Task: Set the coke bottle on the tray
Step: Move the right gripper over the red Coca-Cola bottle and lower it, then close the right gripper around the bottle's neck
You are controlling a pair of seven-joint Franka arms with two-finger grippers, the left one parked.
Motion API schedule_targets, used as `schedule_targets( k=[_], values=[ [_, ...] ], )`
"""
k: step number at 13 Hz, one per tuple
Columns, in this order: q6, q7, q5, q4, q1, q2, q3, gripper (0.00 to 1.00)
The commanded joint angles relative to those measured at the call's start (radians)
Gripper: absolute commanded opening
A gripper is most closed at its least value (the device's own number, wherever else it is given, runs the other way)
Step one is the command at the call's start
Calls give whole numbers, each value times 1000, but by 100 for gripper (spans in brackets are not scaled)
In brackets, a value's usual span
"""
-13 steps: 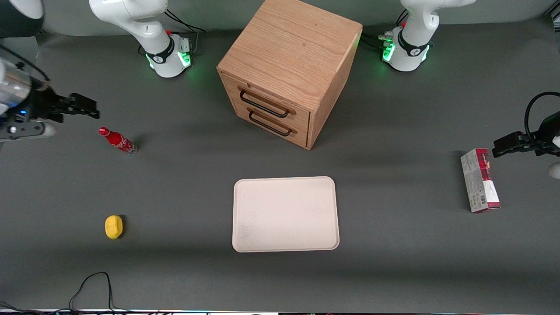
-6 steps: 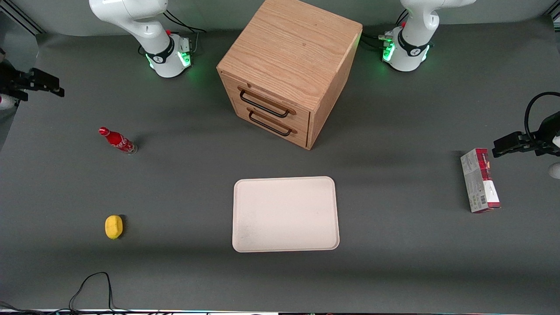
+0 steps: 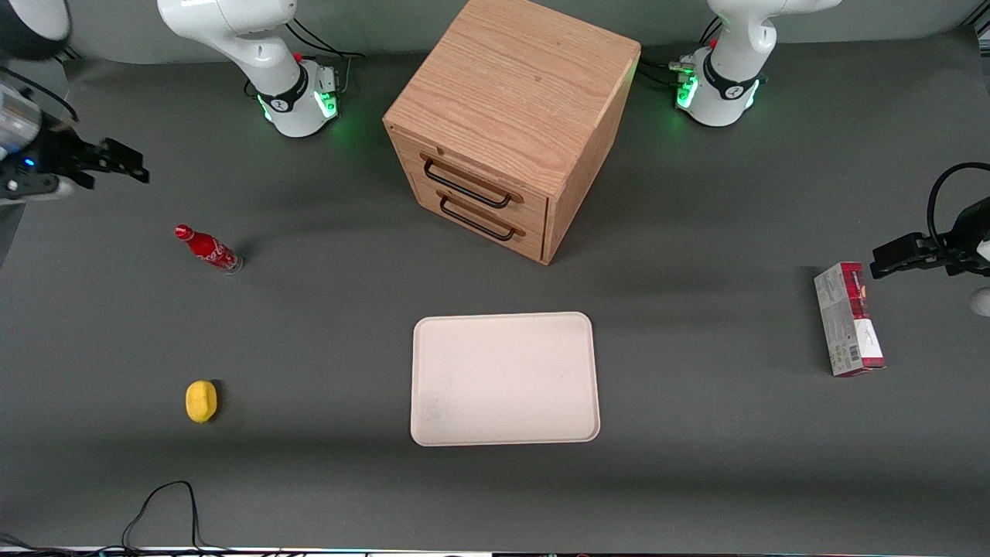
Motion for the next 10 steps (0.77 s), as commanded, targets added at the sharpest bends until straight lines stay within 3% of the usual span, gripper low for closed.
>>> schedule_targets(
  k=[1,10],
  values=[
    [170,-14,-46,-161,11,-38,-34,100],
    [477,-66,-53,-298,13,106,-121,100]
  ],
)
